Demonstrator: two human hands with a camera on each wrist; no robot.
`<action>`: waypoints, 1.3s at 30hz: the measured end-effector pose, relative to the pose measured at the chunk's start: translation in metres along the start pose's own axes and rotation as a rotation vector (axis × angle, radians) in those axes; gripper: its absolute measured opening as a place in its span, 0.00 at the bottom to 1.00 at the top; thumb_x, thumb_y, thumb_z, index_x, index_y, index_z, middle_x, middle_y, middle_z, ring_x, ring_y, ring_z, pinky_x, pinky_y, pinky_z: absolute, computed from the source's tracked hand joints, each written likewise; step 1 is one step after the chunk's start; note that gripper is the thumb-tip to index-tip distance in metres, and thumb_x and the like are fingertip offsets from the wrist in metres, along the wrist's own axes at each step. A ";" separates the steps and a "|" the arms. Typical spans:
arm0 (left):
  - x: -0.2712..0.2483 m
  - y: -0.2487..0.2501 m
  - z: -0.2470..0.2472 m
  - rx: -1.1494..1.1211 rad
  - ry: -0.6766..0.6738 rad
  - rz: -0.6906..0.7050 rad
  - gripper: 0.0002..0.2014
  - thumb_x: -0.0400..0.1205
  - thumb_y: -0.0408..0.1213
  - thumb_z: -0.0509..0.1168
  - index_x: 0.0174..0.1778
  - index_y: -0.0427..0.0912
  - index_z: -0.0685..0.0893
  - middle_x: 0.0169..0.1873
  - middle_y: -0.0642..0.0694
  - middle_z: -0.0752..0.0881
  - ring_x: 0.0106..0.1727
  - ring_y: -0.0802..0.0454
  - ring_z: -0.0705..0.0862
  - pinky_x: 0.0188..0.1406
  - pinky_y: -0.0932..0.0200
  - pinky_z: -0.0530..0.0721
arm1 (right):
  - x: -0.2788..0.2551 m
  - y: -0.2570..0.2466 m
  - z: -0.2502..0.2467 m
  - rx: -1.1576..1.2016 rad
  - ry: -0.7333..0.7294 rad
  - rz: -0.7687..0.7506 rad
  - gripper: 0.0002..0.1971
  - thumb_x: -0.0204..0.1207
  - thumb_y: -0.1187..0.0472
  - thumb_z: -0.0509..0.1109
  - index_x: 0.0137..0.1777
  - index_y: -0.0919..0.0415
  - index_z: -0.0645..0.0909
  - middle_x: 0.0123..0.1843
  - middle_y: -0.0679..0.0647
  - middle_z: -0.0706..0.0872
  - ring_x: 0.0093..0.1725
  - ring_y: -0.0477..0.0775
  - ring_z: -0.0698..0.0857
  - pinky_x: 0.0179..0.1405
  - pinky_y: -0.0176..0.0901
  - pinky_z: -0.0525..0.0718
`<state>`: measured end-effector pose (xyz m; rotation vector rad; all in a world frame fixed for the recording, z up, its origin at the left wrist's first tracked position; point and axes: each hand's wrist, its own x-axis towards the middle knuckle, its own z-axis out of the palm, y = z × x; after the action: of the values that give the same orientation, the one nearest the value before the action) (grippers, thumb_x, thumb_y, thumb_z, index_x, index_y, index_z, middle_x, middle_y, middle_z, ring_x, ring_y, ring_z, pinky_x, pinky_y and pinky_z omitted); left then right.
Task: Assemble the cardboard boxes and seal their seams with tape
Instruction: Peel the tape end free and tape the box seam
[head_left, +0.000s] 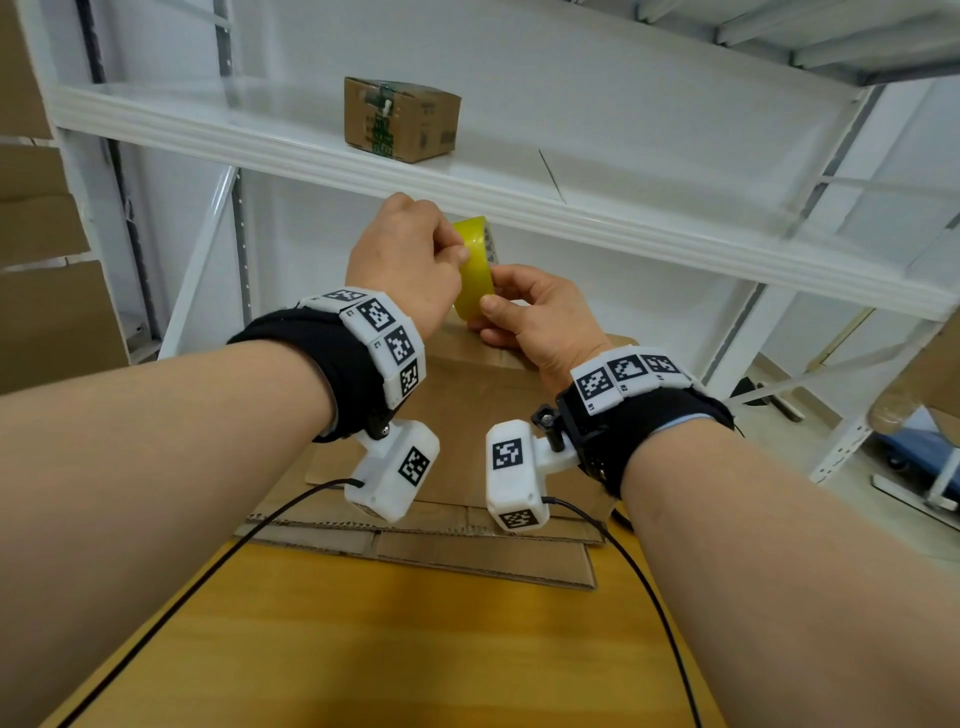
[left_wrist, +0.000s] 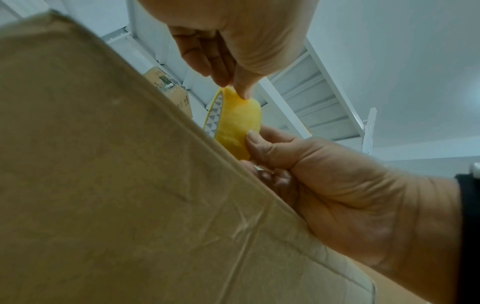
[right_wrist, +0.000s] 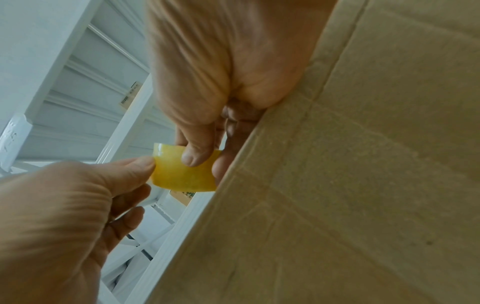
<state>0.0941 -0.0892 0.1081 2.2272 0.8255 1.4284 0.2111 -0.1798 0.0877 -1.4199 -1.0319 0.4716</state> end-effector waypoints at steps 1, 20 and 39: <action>0.000 0.002 -0.001 0.014 -0.010 -0.007 0.03 0.80 0.41 0.67 0.44 0.47 0.83 0.52 0.48 0.79 0.49 0.49 0.81 0.56 0.53 0.79 | 0.000 0.000 0.000 -0.002 -0.001 -0.001 0.16 0.81 0.73 0.68 0.66 0.64 0.84 0.53 0.59 0.86 0.41 0.53 0.90 0.42 0.35 0.90; -0.006 0.004 0.000 0.196 -0.124 0.095 0.05 0.81 0.31 0.61 0.51 0.44 0.75 0.56 0.42 0.75 0.57 0.42 0.75 0.52 0.53 0.71 | -0.002 -0.001 0.005 -0.072 0.041 -0.012 0.12 0.81 0.72 0.69 0.62 0.64 0.84 0.54 0.59 0.88 0.45 0.55 0.91 0.43 0.38 0.91; -0.010 -0.004 -0.003 0.077 -0.167 0.130 0.05 0.86 0.33 0.56 0.56 0.41 0.74 0.59 0.40 0.72 0.54 0.44 0.76 0.55 0.53 0.74 | -0.001 -0.001 0.008 -0.070 0.073 -0.004 0.12 0.80 0.72 0.71 0.62 0.65 0.85 0.49 0.58 0.90 0.43 0.54 0.92 0.41 0.38 0.90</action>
<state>0.0869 -0.0931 0.0999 2.4593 0.7031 1.2629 0.2040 -0.1764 0.0869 -1.4863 -1.0005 0.3807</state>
